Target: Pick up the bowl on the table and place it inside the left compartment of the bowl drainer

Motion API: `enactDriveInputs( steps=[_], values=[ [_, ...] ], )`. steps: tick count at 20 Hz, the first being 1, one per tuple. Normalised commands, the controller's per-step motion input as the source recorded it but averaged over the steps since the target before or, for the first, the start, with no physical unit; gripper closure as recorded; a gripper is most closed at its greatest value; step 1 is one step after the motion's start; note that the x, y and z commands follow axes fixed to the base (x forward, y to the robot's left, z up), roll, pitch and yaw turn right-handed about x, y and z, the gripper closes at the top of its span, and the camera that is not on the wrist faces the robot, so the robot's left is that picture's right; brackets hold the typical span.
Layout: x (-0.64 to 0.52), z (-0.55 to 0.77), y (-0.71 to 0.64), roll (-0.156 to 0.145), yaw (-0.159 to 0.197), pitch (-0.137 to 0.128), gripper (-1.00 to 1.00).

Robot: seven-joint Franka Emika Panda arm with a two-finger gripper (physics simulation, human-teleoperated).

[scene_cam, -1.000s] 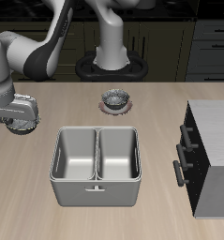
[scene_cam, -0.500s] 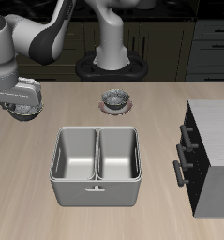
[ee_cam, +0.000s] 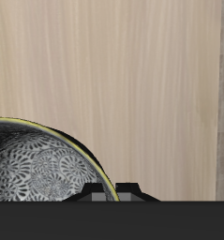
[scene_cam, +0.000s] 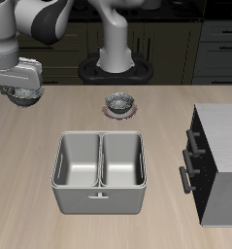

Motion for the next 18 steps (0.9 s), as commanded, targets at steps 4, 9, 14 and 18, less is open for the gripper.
enactDriveInputs(
  steps=[4,9,14,18],
  values=[
    [-0.13,0.25,0.00,-0.028,0.036,-0.020,1.00],
    [-0.07,0.19,0.13,0.002,0.019,-0.014,1.00],
    [-0.02,0.18,0.19,0.012,0.013,-0.016,1.00],
    [0.05,0.14,0.30,0.023,0.038,-0.017,1.00]
  ],
)
